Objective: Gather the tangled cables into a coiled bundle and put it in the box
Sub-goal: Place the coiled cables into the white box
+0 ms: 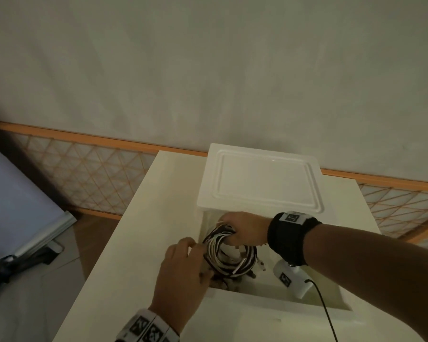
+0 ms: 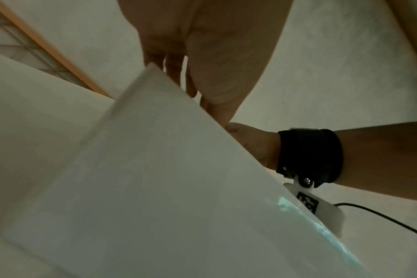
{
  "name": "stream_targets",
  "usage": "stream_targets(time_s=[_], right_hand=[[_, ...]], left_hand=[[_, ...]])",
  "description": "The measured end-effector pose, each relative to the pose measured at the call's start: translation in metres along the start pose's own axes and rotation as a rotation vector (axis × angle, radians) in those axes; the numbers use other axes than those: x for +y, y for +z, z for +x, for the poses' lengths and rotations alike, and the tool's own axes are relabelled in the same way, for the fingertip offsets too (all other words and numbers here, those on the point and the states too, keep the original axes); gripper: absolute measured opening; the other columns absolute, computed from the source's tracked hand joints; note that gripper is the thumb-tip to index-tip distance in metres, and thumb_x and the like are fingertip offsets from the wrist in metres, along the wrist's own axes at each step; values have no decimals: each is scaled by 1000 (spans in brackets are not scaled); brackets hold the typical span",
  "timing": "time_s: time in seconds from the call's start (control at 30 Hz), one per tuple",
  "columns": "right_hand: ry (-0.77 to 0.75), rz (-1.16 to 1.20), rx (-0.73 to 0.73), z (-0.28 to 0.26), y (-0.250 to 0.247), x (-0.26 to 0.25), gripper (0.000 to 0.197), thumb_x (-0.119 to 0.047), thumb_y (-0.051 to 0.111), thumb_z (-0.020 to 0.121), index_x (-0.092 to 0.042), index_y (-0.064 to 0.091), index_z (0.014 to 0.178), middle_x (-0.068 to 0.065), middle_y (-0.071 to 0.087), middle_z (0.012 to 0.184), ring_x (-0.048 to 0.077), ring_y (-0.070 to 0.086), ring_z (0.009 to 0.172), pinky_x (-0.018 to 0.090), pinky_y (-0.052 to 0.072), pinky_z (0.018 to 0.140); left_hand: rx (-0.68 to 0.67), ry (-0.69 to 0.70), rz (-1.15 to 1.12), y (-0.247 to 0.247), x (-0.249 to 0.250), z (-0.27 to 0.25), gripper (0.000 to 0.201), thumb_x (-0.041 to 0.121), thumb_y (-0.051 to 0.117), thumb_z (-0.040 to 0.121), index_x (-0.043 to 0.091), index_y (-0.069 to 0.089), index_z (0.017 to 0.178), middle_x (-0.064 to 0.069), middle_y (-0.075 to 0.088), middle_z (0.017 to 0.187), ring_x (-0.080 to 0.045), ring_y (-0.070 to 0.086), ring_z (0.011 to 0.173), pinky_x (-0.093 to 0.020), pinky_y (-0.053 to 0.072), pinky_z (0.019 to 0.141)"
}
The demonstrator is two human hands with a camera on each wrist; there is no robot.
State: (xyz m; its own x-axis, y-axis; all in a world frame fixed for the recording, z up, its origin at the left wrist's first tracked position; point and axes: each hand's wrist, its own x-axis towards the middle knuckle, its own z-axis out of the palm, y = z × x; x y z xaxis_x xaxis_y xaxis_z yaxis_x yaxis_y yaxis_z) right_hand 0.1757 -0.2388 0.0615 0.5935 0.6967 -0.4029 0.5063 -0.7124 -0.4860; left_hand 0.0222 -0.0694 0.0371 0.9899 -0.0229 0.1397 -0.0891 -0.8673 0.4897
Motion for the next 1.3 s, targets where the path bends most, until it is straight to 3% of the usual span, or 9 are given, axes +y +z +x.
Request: stream_targets(time_s=[0.1, 0.17, 0.27, 0.33, 0.6, 0.83, 1.0, 1.13, 1.3], right_hand=[[89, -50, -96, 10, 5, 0, 30, -29, 60, 87, -12, 55, 111, 5, 60, 107, 19, 56, 92, 30, 46, 78], [160, -53, -137, 18, 7, 4, 31, -24, 57, 89, -8, 54, 115, 6, 60, 104, 21, 57, 88, 30, 49, 73], [205, -94, -108, 23, 11, 10, 30, -22, 56, 90, -12, 59, 117, 7, 65, 109, 26, 62, 94, 32, 51, 84], [197, -98, -93, 24, 15, 10, 31, -21, 53, 92, -8, 59, 119, 8, 64, 114, 25, 61, 98, 26, 46, 80], [142, -197, -10, 9, 10, 8, 65, -58, 58, 84, -8, 50, 125, 7, 56, 121, 24, 54, 111, 34, 43, 97], [109, -374, 114, -22, 8, -6, 92, -59, 61, 81, -8, 19, 145, 10, 39, 143, 27, 42, 127, 34, 31, 107], [-53, -671, -61, -17, 24, -5, 117, -60, 68, 72, -29, -15, 149, 14, -11, 158, 40, 4, 144, 54, 16, 115], [30, -637, -278, 5, 37, -4, 115, -59, 71, 72, -27, -6, 151, 6, -10, 159, 42, -7, 143, 62, 12, 114], [79, -683, -309, 11, 40, -8, 115, -64, 70, 68, -28, 0, 151, 4, -6, 160, 44, -1, 143, 68, 16, 109]], left_hand=[[54, 172, 12, -1, -13, -2, 10, 30, 65, 73, 26, 57, 78, 9, 55, 81, -14, 51, 70, -23, 45, 62], [-12, 270, 18, 0, -18, -3, 16, 39, 55, 83, 28, 59, 73, 13, 54, 73, -9, 49, 68, -22, 39, 63], [-8, 393, 27, 2, -20, -10, 20, 39, 60, 86, 27, 62, 70, 12, 57, 67, -9, 49, 62, -23, 40, 62], [30, 427, 34, 6, -23, -15, 26, 39, 61, 87, 25, 62, 66, 11, 56, 64, -10, 48, 60, -23, 40, 61], [78, 347, 45, 12, -24, -25, 28, 45, 54, 89, 27, 65, 69, 15, 58, 67, -7, 46, 61, -21, 40, 65], [64, 302, 56, 10, -22, -25, 33, 48, 50, 89, 28, 66, 67, 15, 58, 66, -7, 48, 60, -17, 36, 64], [53, 280, 63, 9, -22, -26, 33, 50, 49, 89, 31, 66, 67, 17, 58, 65, -5, 46, 59, -15, 34, 64], [60, 296, 39, 10, -23, -24, 32, 50, 51, 87, 31, 65, 65, 17, 57, 62, -5, 46, 57, -14, 34, 62], [5, 319, 50, 9, -26, -21, 38, 52, 47, 89, 30, 63, 62, 16, 54, 58, -4, 44, 55, -13, 33, 60]])
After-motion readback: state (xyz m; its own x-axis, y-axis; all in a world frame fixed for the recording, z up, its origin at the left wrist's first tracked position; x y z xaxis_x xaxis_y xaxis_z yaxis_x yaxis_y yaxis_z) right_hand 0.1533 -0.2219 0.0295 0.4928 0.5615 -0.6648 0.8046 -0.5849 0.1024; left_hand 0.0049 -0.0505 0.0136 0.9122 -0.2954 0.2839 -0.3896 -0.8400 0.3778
